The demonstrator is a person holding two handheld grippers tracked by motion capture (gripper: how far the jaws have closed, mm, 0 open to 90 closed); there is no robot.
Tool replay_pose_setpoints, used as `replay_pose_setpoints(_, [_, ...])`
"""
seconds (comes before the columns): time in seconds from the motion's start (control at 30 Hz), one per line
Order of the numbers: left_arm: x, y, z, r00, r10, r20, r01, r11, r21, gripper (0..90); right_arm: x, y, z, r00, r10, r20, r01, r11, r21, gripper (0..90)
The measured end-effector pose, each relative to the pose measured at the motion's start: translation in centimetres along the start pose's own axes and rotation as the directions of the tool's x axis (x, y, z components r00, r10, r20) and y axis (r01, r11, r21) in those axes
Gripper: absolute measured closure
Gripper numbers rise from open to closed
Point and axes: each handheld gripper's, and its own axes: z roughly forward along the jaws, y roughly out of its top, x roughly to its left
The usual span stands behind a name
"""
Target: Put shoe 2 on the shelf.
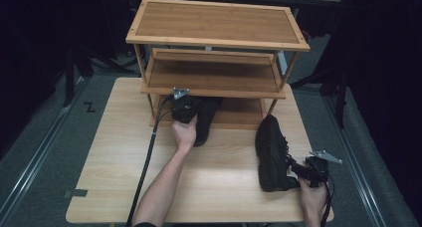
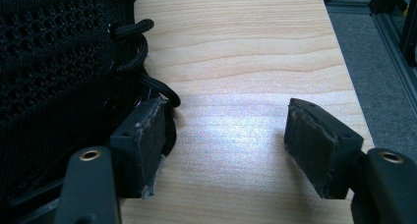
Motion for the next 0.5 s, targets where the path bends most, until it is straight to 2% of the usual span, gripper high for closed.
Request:
replay_pose_setpoints(0.1, [0.1, 0.0, 0.3, 0.9998, -0.019, -0.005, 0.019, 0.9996, -0.019, 85.2, 0.0, 0.0, 0.0, 1.0, 0.0, 0.0, 0.0, 1.0, 0.0, 32.3])
replay_pose_setpoints(0.13, [0.2, -0.1, 0.6, 0.9994, -0.029, -0.021, 0.028, 0.9989, -0.038, 85.2, 0.0, 0.0, 0.0, 1.0, 0.0, 0.0, 0.0, 1.0, 0.0, 32.3])
replay_pose_setpoints(0.23, [0.3, -0.2, 0.9, 0.9988, -0.038, -0.032, 0.037, 0.998, -0.052, 85.1, 0.0, 0.0, 0.0, 1.0, -0.002, 0.0, 0.002, 1.0, -0.001, 32.3])
replay_pose_setpoints(0.27, [0.4, -0.2, 1.2, 0.9978, -0.055, -0.036, 0.053, 0.9964, -0.066, 85.0, 0.0, 0.0, 0.0, 1.0, -0.002, 0.0, 0.002, 1.0, 0.0, 32.3])
replay_pose_setpoints(0.37, [0.6, -0.3, 1.4, 0.997, -0.064, -0.043, 0.061, 0.9958, -0.068, 84.8, 0.0, 0.0, 0.0, 1.0, -0.002, 0.001, 0.002, 1.0, 0.0, 32.3])
replay_pose_setpoints(0.5, [0.8, -0.7, 2.0, 0.9967, -0.061, -0.053, 0.059, 0.9973, -0.044, 84.4, 0.0, 0.0, 0.0, 1.0, -0.003, 0.001, 0.003, 1.0, 0.0, 32.3])
